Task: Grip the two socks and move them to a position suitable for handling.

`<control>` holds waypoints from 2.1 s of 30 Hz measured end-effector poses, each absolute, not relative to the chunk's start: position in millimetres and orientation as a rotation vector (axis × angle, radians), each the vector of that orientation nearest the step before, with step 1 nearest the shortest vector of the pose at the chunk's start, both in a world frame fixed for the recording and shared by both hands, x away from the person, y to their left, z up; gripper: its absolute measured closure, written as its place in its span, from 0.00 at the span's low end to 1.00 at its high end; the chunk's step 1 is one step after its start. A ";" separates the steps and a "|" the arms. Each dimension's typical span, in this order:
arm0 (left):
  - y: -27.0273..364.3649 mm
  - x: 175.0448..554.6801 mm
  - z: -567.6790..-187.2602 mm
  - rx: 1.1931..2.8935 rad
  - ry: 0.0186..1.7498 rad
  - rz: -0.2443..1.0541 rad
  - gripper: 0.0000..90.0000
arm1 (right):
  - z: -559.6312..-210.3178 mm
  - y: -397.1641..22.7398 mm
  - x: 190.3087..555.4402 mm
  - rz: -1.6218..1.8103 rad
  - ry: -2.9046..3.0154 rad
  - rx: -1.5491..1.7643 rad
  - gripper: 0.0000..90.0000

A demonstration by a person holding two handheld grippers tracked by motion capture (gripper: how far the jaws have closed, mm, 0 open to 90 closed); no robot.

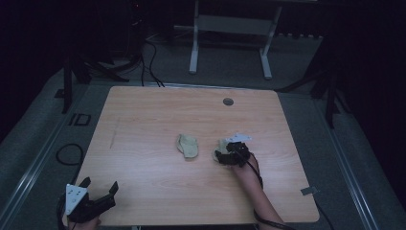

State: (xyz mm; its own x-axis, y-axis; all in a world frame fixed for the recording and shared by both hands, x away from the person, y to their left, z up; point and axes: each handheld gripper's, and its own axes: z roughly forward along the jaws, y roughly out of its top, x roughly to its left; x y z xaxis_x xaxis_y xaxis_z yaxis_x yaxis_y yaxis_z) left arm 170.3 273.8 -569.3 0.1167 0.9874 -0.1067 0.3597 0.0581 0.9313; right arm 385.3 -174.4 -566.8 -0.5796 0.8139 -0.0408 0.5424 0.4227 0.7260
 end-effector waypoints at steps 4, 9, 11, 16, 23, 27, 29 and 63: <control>271.7 169.6 -569.3 1.462 1.412 0.857 0.04 | -564.9 -172.0 382.1 0.958 2.310 1.138 0.49; 270.3 168.8 -569.2 1.474 1.399 0.855 0.04 | -564.6 -170.2 378.8 0.962 2.296 1.139 0.66; 270.2 169.3 -569.1 1.471 1.394 0.855 0.04 | -564.0 -165.8 376.3 0.954 2.301 1.124 0.79; 270.2 171.4 -569.4 1.478 1.394 0.851 0.04 | -562.2 -161.8 378.0 0.935 2.318 1.120 0.84; 274.2 169.5 -569.8 1.470 1.385 0.847 0.04 | -554.7 -165.3 375.6 0.999 2.277 1.206 0.86; 275.5 170.3 -569.4 1.457 1.385 0.836 0.04 | -545.0 -167.4 365.6 1.001 2.271 1.178 0.86; 274.1 171.2 -569.4 1.467 1.378 0.836 0.04 | -540.2 -170.4 361.9 1.025 2.256 1.193 0.86; 256.2 175.7 -568.1 1.510 1.327 0.812 0.04 | -540.8 -157.7 218.8 1.141 2.337 1.082 0.85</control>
